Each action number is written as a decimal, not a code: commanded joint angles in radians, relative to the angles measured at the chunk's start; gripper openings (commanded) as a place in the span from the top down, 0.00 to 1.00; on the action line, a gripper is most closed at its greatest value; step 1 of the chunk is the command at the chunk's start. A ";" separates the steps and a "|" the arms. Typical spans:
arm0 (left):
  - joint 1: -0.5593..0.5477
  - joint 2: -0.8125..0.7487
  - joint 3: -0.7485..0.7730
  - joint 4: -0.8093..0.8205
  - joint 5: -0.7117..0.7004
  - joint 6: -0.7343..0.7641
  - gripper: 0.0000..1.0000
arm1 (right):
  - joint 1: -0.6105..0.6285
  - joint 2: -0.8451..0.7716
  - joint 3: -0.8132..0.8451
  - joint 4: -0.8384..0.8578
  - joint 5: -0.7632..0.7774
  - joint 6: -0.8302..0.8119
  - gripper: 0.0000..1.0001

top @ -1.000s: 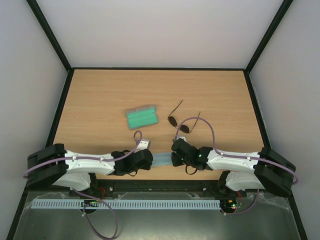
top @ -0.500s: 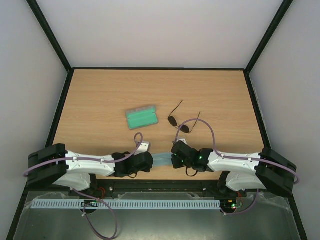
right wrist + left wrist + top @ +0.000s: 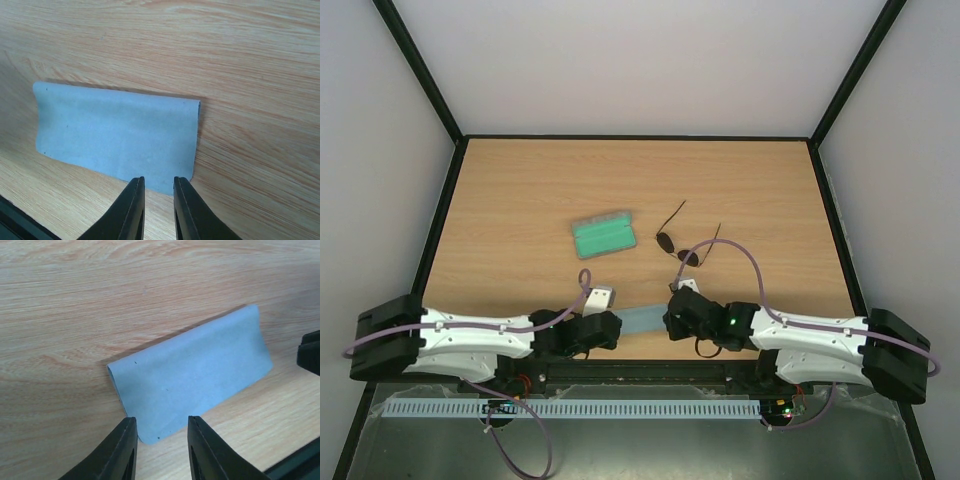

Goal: Organize the sunglasses
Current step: Fold the glasses cleaning cloth at the center of the board, then pick up the glasses cleaning cloth from the center of the board.

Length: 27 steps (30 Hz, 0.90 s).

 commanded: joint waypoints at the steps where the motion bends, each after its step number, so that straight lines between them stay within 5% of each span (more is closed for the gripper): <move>1: -0.012 -0.056 -0.014 -0.069 -0.031 -0.040 0.66 | 0.010 -0.023 -0.006 -0.089 0.055 0.032 0.81; 10: 0.050 0.037 -0.016 0.009 0.047 -0.029 0.65 | -0.020 0.192 0.130 -0.127 0.134 0.001 0.80; 27: 0.099 0.236 0.016 0.084 0.103 0.004 0.68 | -0.063 0.348 0.153 -0.071 0.073 -0.023 0.78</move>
